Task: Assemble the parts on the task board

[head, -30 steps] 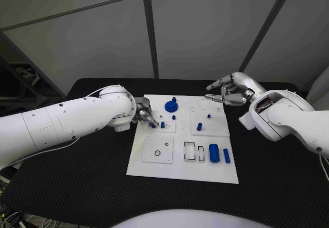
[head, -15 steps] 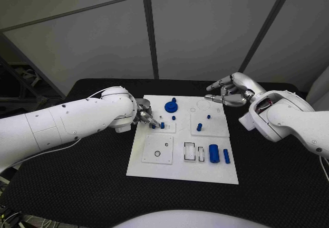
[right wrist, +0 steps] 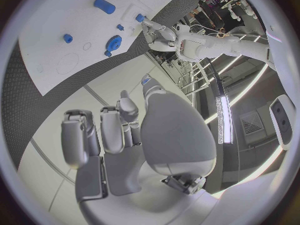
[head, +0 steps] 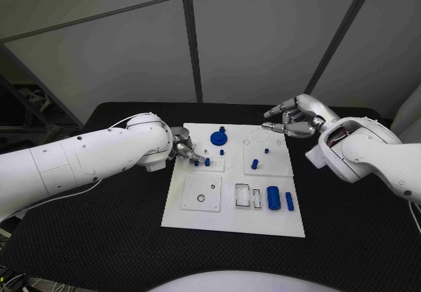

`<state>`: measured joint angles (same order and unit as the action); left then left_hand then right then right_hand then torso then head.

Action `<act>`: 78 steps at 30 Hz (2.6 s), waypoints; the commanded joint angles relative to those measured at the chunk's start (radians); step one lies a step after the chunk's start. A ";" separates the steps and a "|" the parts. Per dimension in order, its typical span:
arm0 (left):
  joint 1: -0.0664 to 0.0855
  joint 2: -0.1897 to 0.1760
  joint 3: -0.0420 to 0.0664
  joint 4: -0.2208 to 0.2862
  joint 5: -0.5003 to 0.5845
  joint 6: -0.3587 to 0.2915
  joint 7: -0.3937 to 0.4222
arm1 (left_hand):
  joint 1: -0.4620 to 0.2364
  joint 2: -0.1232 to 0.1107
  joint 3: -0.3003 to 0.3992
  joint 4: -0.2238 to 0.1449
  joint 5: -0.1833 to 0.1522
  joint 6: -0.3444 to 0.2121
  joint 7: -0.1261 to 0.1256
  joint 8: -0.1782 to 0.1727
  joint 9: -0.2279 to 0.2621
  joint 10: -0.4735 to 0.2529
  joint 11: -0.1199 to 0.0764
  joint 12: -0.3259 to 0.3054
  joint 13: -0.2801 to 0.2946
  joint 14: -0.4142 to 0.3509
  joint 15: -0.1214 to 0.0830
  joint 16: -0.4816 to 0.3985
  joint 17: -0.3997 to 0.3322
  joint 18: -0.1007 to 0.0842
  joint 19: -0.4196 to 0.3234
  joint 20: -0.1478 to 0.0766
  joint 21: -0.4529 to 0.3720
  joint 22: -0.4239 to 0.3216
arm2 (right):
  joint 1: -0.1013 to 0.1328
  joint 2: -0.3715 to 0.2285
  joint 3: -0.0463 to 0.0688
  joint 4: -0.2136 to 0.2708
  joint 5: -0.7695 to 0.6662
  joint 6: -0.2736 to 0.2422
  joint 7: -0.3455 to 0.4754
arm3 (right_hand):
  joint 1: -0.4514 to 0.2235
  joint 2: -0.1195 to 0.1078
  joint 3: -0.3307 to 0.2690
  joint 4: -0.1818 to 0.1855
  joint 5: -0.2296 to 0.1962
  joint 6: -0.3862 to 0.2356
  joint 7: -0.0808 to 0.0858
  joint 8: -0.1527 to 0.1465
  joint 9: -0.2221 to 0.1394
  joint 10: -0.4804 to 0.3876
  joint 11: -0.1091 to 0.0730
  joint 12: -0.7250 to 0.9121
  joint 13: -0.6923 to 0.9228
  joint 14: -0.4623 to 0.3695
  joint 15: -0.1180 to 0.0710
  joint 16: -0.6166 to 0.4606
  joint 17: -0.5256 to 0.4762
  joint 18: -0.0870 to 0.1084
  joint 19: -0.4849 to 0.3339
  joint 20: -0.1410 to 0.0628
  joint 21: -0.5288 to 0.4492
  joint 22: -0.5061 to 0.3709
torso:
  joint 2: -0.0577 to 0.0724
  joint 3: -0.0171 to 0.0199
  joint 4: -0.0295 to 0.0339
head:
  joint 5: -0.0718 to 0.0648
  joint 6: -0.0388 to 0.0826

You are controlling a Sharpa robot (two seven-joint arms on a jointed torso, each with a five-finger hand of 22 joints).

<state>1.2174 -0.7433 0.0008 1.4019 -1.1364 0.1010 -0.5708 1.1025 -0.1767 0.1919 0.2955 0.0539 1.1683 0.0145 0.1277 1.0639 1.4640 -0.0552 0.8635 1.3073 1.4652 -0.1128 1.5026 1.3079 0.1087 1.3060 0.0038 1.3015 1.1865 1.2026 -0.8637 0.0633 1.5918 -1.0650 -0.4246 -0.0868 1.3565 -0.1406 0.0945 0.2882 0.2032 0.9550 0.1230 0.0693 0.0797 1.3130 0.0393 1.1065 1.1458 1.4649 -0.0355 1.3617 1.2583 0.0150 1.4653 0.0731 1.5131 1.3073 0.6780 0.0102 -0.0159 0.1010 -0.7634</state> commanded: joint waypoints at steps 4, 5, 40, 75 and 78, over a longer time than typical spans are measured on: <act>0.000 -0.007 0.003 0.010 0.000 -0.099 0.028 | -0.013 -0.006 -0.013 -0.001 -0.005 -0.008 0.005 -0.009 -0.003 0.069 0.009 -0.007 0.002 0.081 -0.002 0.002 0.151 -0.016 0.007 -0.004 0.000 0.004 | 0.002 0.001 0.001 -0.001 -0.002 -0.002 0.013 | -0.005 0.004 0.006 0.002 0.003 0.005 -0.003 -0.004 -0.001 -0.003 -0.003 -0.004 -0.001 0.036 -0.004 -0.005 -0.001 0.004 0.064 -0.002 -0.007 0.202 | 0.000 0.0001 -0.0003 | -0.002 0.002; 0.000 -0.008 0.003 0.011 0.000 -0.105 0.030 | -0.013 -0.006 -0.012 -0.001 -0.005 -0.009 0.005 -0.009 -0.004 0.069 0.009 -0.007 0.002 0.081 -0.002 0.002 0.150 -0.015 0.007 -0.004 -0.001 0.004 | 0.002 0.001 0.001 -0.001 -0.002 -0.002 0.013 | -0.005 0.004 0.006 0.002 0.003 0.005 -0.003 -0.004 -0.001 -0.003 -0.003 -0.004 -0.001 0.036 -0.004 -0.005 -0.001 0.004 0.064 -0.002 -0.007 0.202 | 0.000 -0.0001 -0.0004 | -0.002 0.002; 0.009 0.107 -0.006 -0.098 -0.053 -0.301 0.593 | 0.377 -0.034 0.163 -0.214 -0.004 -0.180 0.137 -0.064 -0.590 -0.351 0.152 -0.800 -0.966 -0.223 0.132 -0.833 -0.749 0.072 -0.340 0.122 -0.591 -0.534 | 0.002 0.000 0.001 0.000 -0.003 0.000 0.008 | -0.007 0.005 0.006 0.001 0.005 0.004 -0.003 -0.004 -0.002 -0.002 -0.003 -0.001 0.001 0.037 -0.004 -0.003 0.002 0.003 0.065 -0.002 -0.004 0.205 | 0.002 0.0002 0.0003 | -0.039 0.017; 0.003 0.217 -0.036 -0.231 -0.275 -0.119 0.511 | 0.353 0.000 0.158 -0.235 0.032 -0.124 0.120 -0.058 -0.767 -0.299 0.133 -0.785 -1.173 0.013 0.107 -0.308 -0.313 0.035 -0.093 0.099 -0.268 -0.240 | 0.002 0.008 0.001 -0.001 -0.003 -0.005 0.002 | -0.004 0.013 0.011 0.000 0.009 0.006 -0.003 -0.003 -0.002 -0.003 -0.004 -0.001 0.000 0.038 -0.004 -0.003 0.004 0.003 0.066 -0.002 -0.004 0.206 | 0.001 0.0011 0.0000 | -0.040 0.010; 0.002 0.221 -0.036 -0.239 -0.278 -0.113 0.510 | 0.355 0.002 0.164 -0.238 0.034 -0.122 0.119 -0.057 -0.772 -0.297 0.133 -0.785 -1.178 0.011 0.107 -0.307 -0.315 0.036 -0.099 0.099 -0.272 -0.244 | 0.002 0.008 0.001 -0.001 -0.003 -0.005 0.001 | -0.004 0.013 0.011 0.000 0.009 0.006 -0.003 -0.003 -0.002 -0.003 -0.004 -0.001 0.000 0.038 -0.004 -0.003 0.004 0.003 0.066 -0.002 -0.004 0.206 | 0.000 0.0010 -0.0003 | -0.039 0.010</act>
<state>1.2186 -0.5237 -0.0353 1.1652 -1.3911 -0.0420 -0.0494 1.4582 -0.1838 0.3514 0.0575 0.0847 1.0418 0.1338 0.0673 0.2928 1.1587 0.0788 0.0736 0.1303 1.4618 -0.0054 1.1890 0.9936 0.1406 1.2096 0.1039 1.0307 0.9438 1.2025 -0.8563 0.0633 1.5885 -1.0652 -0.4252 -0.0874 1.3510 -0.1351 0.1001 0.2882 0.2068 0.9550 0.1230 0.0694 0.0795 1.3130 0.0393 1.1065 1.1456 1.4649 -0.0355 1.3617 1.2606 0.0151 1.4653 0.0731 1.5092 1.3073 0.6786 0.0113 -0.0158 0.0616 -0.7536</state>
